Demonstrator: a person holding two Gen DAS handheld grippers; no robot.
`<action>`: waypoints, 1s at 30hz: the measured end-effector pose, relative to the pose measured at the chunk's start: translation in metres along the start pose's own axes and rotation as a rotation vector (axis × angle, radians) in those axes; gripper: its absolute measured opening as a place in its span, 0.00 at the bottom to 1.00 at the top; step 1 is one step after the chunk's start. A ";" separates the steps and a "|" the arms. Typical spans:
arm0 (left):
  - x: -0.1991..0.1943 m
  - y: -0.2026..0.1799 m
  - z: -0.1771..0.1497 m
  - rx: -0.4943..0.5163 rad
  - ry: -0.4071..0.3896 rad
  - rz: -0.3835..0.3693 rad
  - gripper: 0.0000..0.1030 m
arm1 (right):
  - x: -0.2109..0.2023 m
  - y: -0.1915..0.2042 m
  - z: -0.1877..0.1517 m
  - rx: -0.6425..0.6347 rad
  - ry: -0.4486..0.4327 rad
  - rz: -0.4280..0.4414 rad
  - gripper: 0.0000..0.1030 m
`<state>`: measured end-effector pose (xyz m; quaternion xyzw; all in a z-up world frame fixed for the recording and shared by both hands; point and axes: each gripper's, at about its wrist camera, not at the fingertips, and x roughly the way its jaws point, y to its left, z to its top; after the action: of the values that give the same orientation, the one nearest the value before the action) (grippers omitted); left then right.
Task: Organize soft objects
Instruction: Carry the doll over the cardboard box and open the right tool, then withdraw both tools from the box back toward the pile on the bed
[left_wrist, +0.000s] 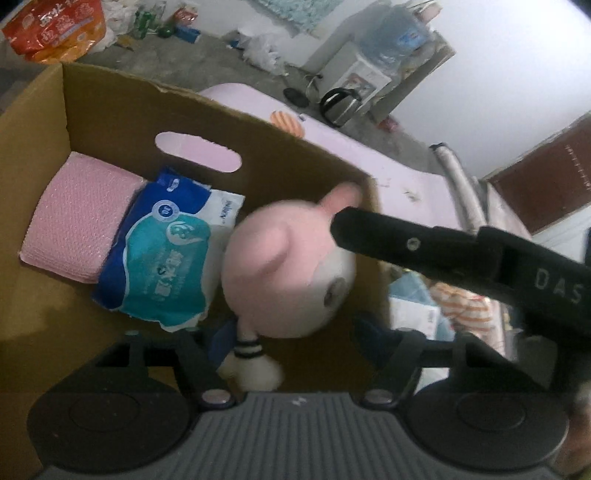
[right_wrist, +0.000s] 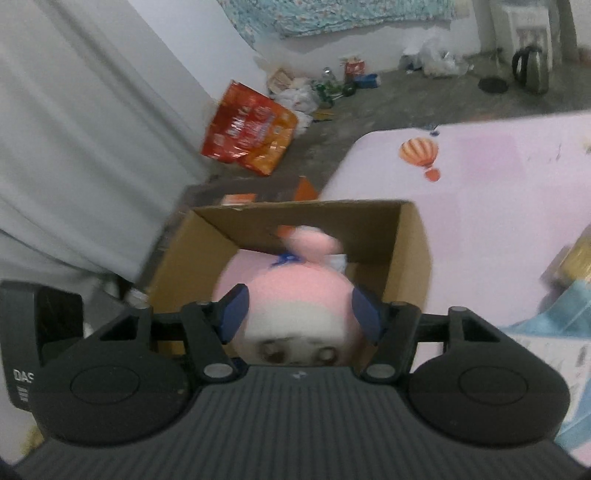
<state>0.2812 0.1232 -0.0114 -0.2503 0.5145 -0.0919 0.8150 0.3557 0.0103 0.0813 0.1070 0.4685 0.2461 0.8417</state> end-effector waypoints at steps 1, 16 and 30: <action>0.002 0.001 0.000 0.004 -0.001 0.009 0.74 | 0.004 0.001 0.002 -0.022 -0.002 0.001 0.60; -0.035 -0.012 -0.002 0.079 -0.129 0.161 0.79 | -0.060 -0.039 -0.009 0.044 -0.156 0.081 0.60; -0.073 -0.070 -0.051 0.190 -0.219 0.209 0.84 | -0.157 -0.133 -0.099 0.234 -0.235 0.206 0.74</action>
<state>0.2103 0.0772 0.0642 -0.1261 0.4349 -0.0272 0.8912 0.2446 -0.1895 0.0889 0.2795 0.3790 0.2606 0.8428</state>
